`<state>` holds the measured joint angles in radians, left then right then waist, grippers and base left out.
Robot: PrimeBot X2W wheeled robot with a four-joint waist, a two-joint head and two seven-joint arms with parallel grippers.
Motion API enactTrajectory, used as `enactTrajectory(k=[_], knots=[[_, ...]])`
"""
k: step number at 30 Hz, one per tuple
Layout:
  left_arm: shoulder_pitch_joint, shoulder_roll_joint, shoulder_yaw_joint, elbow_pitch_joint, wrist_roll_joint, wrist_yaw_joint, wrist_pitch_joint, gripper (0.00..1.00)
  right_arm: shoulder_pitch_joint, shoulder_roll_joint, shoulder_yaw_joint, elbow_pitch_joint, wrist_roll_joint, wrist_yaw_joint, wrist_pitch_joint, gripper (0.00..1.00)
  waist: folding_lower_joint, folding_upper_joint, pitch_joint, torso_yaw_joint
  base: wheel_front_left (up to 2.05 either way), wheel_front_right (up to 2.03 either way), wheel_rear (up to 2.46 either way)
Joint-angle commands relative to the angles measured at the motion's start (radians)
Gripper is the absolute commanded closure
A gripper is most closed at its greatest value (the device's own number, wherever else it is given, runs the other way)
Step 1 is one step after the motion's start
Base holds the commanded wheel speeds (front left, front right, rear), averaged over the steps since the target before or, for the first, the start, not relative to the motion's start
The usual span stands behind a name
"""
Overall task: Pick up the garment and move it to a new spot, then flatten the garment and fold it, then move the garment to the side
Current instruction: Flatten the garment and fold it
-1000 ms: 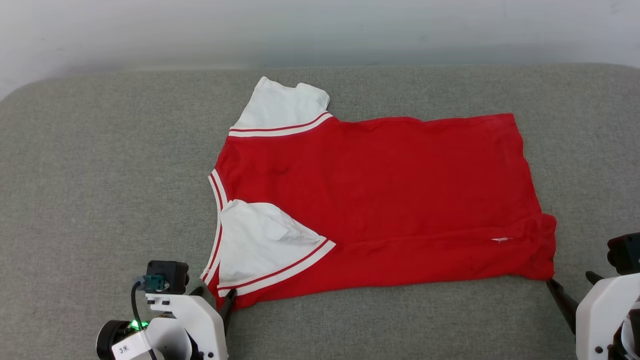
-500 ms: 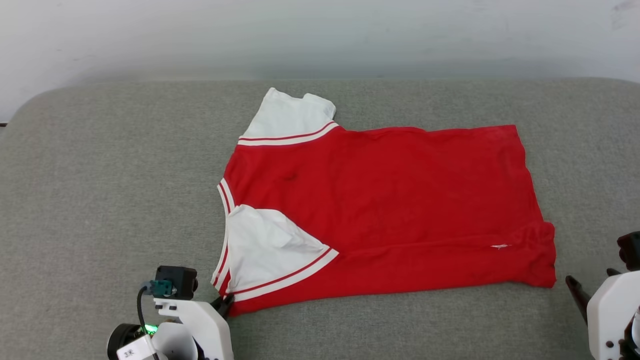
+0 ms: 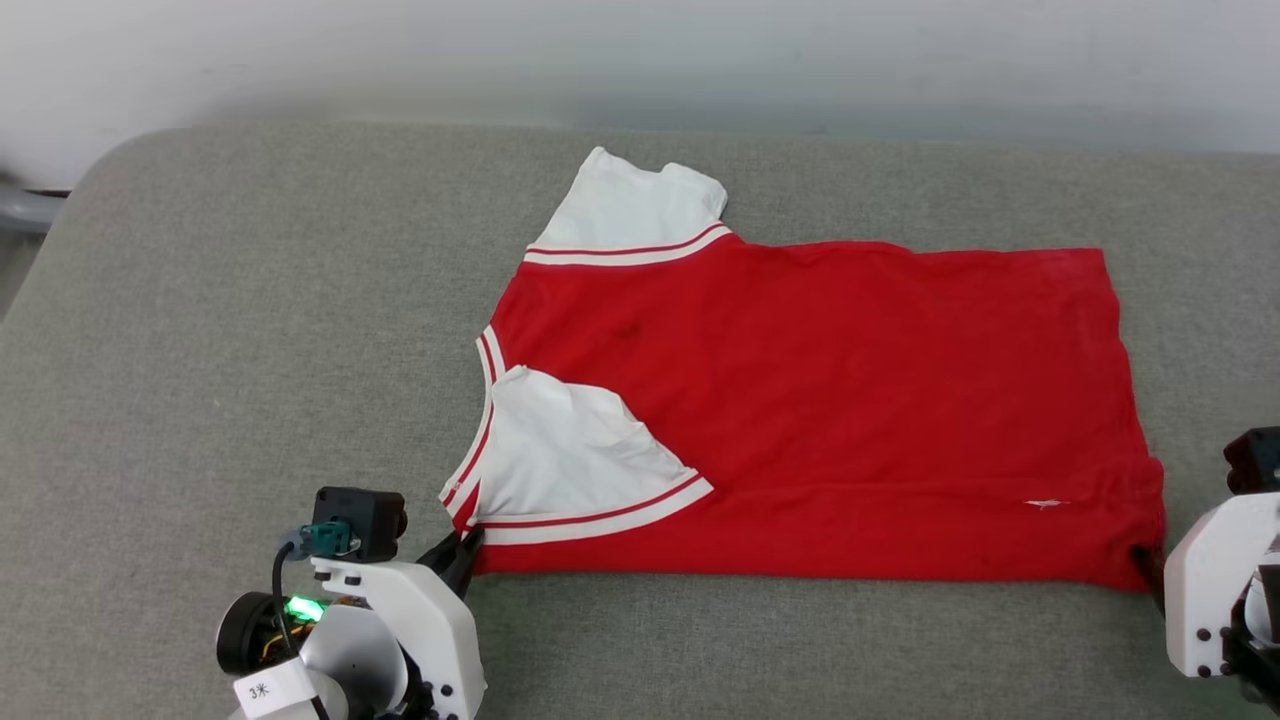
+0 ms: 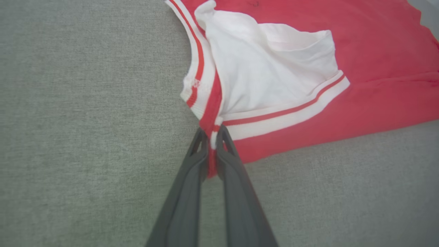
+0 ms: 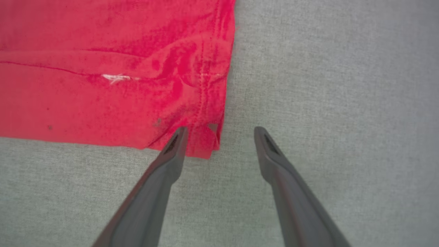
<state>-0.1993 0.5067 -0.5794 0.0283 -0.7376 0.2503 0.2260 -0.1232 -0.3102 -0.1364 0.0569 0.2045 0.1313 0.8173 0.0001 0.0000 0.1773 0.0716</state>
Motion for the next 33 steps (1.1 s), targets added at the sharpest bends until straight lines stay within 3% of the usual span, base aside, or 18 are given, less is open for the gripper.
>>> enactTrajectory(k=[1, 12, 13, 14, 15, 16, 24, 33], knots=[[-0.012, 0.004, -0.001, -0.007, 0.008, 0.006, 0.0, 1.0, -0.018, 0.007, 0.005, 0.025, -0.004, -0.001, -0.004, 0.0, -0.0001, 0.0, 0.012, 0.01, 0.0, 0.0, 0.0], [-0.037, -0.004, -0.018, -0.021, 0.024, 0.009, 0.006, 1.0, -0.047, 0.019, 0.063, 0.191, -0.028, -0.001, -0.012, 0.0, -0.0001, 0.0, 0.054, 0.028, 0.0, 0.0, 0.0], [-0.039, -0.005, -0.02, -0.019, 0.025, 0.008, 0.007, 1.0, -0.045, 0.023, 0.071, 0.208, -0.02, -0.001, -0.007, 0.11, -0.0001, 0.0, 0.054, 0.029, 0.0, 0.0, 0.0], [-0.041, -0.006, -0.022, -0.017, 0.026, 0.008, 0.008, 1.0, -0.044, 0.026, 0.081, 0.222, -0.014, -0.001, -0.003, 0.56, -0.0001, 0.0, 0.053, 0.03, 0.0, 0.0, 0.0], [-0.041, -0.007, -0.023, -0.013, 0.026, 0.008, 0.008, 1.0, -0.042, 0.028, 0.089, 0.237, -0.003, -0.001, -0.004, 0.87, -0.0001, 0.0, 0.05, 0.03, 0.0, 0.0, 0.0], [-0.039, -0.006, -0.026, -0.011, 0.028, 0.008, 0.008, 1.0, -0.043, 0.033, 0.085, 0.253, 0.009, 0.0, -0.016, 1.0, -0.0001, 0.0, 0.046, 0.029, 0.0, 0.0, 0.0], [-0.001, -0.002, -0.032, 0.012, 0.01, 0.007, 0.011, 1.0, -0.03, -0.029, 0.102, 0.299, 0.043, -0.001, -0.066, 1.0, -0.0001, 0.0, -0.004, 0.017, 0.0, 0.0, 0.0], [0.068, 0.027, -0.041, 0.031, -0.003, 0.014, 0.01, 1.0, -0.01, -0.091, 0.121, 0.233, 0.091, -0.002, -0.041, 1.0, -0.0001, 0.0, -0.077, -0.008, 0.0, 0.0, 0.0]])
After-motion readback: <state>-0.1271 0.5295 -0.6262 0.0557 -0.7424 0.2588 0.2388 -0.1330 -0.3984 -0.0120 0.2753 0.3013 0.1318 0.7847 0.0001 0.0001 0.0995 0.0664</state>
